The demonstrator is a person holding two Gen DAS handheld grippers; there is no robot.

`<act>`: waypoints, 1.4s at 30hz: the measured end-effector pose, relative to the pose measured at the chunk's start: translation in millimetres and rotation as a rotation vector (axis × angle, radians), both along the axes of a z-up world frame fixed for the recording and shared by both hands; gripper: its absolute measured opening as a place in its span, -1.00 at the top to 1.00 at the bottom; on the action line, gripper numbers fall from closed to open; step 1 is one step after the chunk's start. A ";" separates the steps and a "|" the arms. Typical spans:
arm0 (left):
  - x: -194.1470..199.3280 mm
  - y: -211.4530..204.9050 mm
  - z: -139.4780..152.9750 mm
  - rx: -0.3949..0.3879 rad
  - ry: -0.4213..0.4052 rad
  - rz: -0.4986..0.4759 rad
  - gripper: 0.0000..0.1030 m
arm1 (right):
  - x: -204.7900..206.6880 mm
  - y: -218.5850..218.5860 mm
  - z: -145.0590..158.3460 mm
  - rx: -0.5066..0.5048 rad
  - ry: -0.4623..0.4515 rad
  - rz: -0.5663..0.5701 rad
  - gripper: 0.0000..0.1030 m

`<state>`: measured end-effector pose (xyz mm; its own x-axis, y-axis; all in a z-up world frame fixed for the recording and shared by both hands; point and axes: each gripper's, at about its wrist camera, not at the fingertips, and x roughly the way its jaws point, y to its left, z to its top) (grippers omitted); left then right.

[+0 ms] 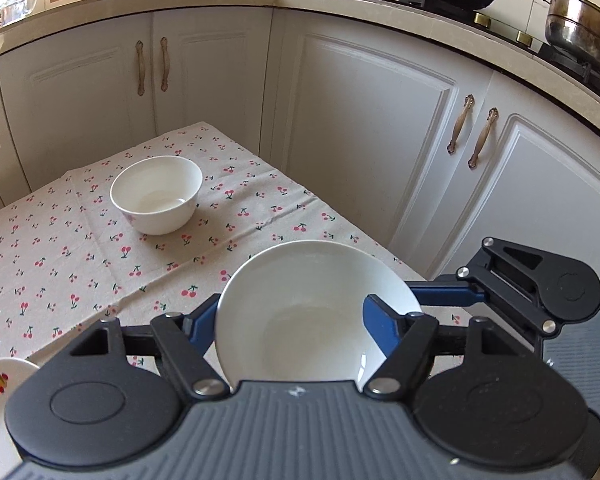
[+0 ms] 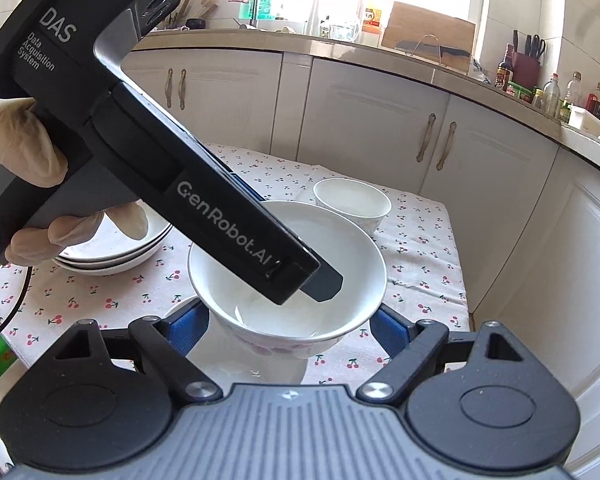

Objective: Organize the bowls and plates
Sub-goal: 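Lower the held white bowl into the other bowl with the left gripper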

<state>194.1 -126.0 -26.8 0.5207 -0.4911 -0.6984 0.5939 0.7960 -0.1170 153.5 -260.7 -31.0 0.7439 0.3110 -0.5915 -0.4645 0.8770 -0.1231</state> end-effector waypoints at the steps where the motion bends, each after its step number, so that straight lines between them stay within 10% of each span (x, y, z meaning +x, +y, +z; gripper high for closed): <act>1: -2.6 2.3 -1.5 -0.005 0.004 0.005 -0.43 | -1.7 0.9 -1.4 0.002 0.007 0.005 -0.76; 42: -16.1 15.8 -37.7 0.007 0.068 0.031 -0.45 | -9.4 9.5 -32.5 0.027 0.128 0.056 -0.76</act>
<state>178.0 -110.2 -64.5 0.4870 -0.4707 -0.7358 0.5597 0.8148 -0.1508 144.1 -251.2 -63.5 0.6440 0.3671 -0.6712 -0.5233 0.8513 -0.0366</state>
